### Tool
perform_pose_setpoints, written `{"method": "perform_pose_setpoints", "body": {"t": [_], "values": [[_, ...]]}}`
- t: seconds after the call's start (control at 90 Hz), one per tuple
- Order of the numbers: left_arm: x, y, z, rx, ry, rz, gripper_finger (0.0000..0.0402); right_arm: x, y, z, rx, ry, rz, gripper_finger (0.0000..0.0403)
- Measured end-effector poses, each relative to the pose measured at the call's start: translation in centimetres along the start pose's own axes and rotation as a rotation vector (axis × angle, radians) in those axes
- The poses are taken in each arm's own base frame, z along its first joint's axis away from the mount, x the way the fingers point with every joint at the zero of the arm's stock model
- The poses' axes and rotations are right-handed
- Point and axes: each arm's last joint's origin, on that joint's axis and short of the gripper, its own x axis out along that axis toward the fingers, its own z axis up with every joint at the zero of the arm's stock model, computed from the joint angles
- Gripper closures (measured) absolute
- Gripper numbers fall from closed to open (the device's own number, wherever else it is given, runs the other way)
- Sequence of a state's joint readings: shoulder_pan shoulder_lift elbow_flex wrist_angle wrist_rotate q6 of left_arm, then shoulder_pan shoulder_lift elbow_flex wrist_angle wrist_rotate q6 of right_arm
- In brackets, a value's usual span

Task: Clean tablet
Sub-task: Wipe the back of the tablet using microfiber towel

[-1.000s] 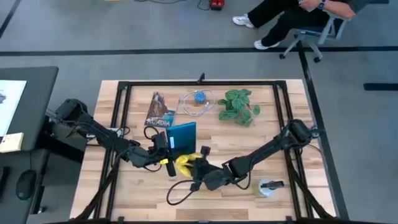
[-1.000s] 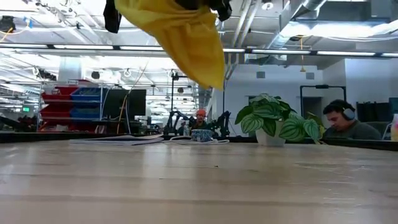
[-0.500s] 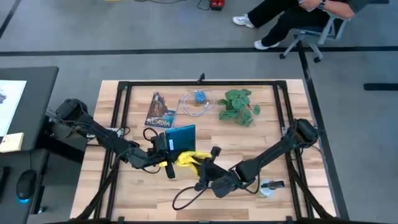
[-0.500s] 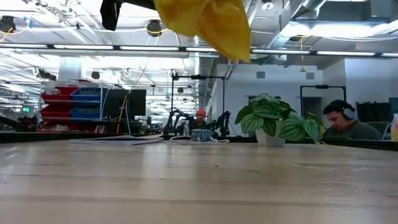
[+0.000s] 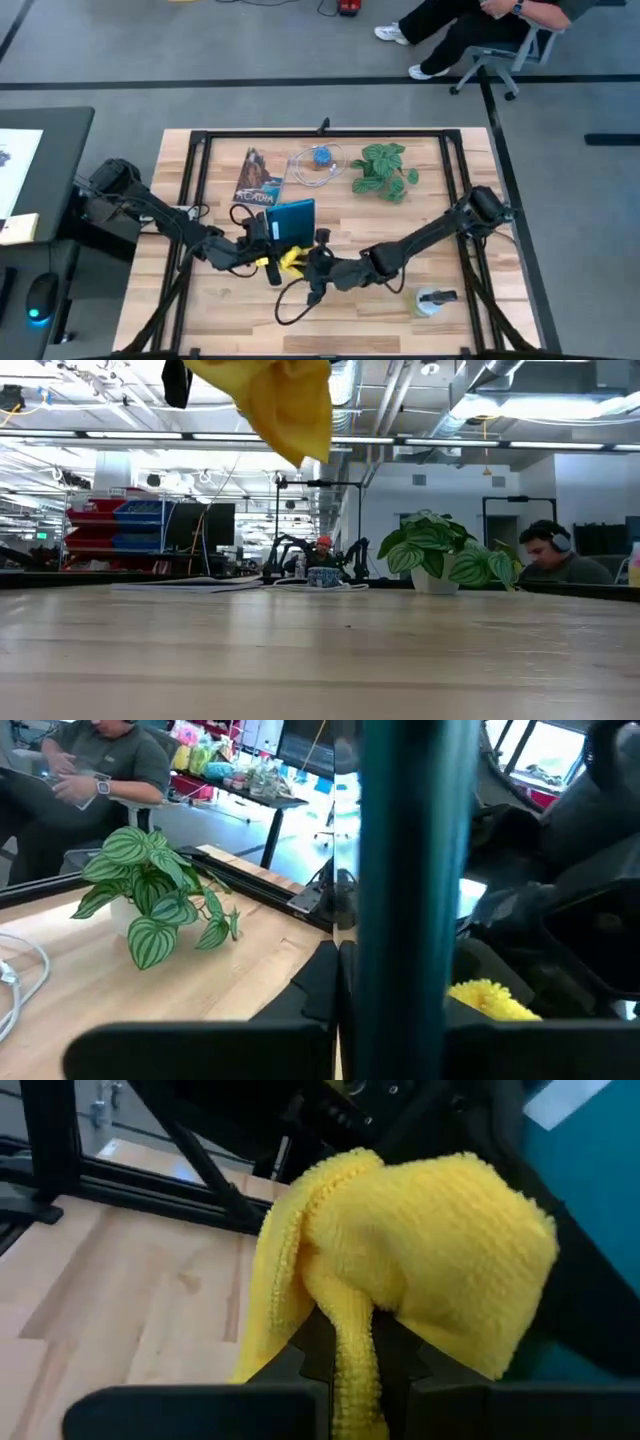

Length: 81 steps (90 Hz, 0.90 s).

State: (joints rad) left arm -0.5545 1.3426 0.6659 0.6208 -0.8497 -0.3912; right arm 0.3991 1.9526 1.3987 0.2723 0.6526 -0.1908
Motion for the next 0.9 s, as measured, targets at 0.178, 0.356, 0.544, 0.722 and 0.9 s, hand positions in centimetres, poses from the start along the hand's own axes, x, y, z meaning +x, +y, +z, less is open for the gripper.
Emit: {"method": "perform_pose_setpoints", "body": {"t": [0.178,0.356,0.544,0.722,0.9], "values": [[0.0,0.0,0.0,0.008,-0.003,0.013,0.0391,-0.3,0.1,-0.1,-0.013,0.020,-0.082,0.0390],[-0.1,0.0,-0.3,0.036,0.016,0.017,0.0391,-1.7,1.4,-0.2,-0.062,0.072,-0.204,0.0390],[-0.4,-0.2,-0.5,0.042,0.031,0.008,0.0391,-3.3,2.5,-0.7,-0.156,0.143,-0.344,0.0390],[-0.7,-0.5,-0.7,0.037,0.038,-0.006,0.0391,-4.7,3.1,-1.3,-0.268,0.202,-0.498,0.0390],[-0.9,-0.7,-0.8,0.032,0.048,-0.035,0.0391,-6.2,2.8,-0.7,-0.318,0.216,-0.618,0.0390]]}}
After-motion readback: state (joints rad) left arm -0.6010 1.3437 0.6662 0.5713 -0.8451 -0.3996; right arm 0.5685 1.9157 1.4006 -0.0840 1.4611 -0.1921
